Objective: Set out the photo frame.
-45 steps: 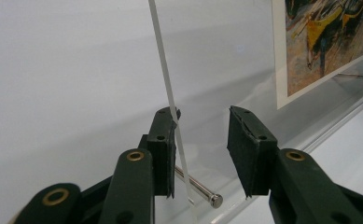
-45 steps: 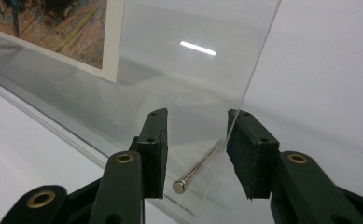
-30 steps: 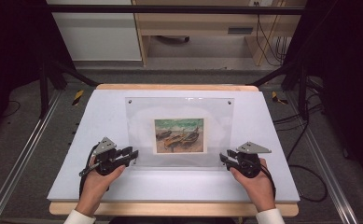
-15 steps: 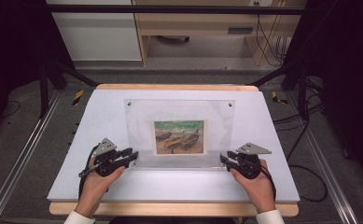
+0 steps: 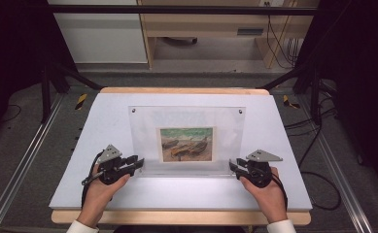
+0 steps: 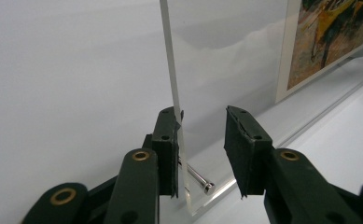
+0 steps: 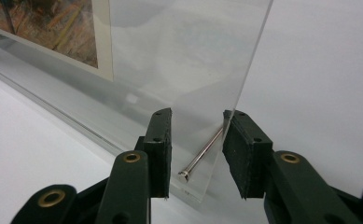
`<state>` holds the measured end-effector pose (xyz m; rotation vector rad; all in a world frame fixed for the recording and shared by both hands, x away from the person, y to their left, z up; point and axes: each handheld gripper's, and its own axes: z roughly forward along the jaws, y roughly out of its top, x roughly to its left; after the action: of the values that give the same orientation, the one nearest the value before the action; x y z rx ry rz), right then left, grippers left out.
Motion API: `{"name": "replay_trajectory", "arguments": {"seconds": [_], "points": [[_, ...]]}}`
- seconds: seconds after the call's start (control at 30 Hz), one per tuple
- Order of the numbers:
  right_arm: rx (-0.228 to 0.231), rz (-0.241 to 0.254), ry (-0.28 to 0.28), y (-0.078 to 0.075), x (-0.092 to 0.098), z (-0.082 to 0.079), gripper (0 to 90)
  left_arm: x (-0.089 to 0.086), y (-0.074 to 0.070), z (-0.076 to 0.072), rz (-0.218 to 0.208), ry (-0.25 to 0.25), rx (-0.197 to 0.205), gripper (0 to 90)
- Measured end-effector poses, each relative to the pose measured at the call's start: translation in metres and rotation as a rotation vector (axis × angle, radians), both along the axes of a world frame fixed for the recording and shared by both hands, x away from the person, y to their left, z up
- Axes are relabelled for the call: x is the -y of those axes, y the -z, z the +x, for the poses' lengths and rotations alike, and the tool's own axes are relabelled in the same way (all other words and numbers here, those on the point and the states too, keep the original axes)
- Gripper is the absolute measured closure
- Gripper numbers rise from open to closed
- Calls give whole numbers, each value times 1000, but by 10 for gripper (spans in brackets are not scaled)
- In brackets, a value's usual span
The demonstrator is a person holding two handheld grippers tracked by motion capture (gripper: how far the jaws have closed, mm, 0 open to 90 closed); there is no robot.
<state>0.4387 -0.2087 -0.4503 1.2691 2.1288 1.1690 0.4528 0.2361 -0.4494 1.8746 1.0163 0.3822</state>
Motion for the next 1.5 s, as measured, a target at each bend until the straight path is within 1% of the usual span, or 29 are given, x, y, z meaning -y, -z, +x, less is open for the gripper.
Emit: {"name": "replay_trajectory", "arguments": {"seconds": [0.17,0.4,0.53,1.0,1.17,1.5], "points": [[-8,3,4,0,0,-2,632,0,0,-1,6,3,-1,649],[0,-9,-2,1,0,-2,633,0,0,-2,14,7,-3,649],[-9,-6,1,1,0,-4,634,0,0,-3,15,10,-7,650],[-10,-11,-4,2,0,-5,636,0,0,-4,31,19,-13,651],[-21,-11,-4,2,0,-7,638,1,1,-6,44,24,-12,651],[-24,-19,-9,3,0,-9,640,1,1,-7,64,33,-17,652]]}}
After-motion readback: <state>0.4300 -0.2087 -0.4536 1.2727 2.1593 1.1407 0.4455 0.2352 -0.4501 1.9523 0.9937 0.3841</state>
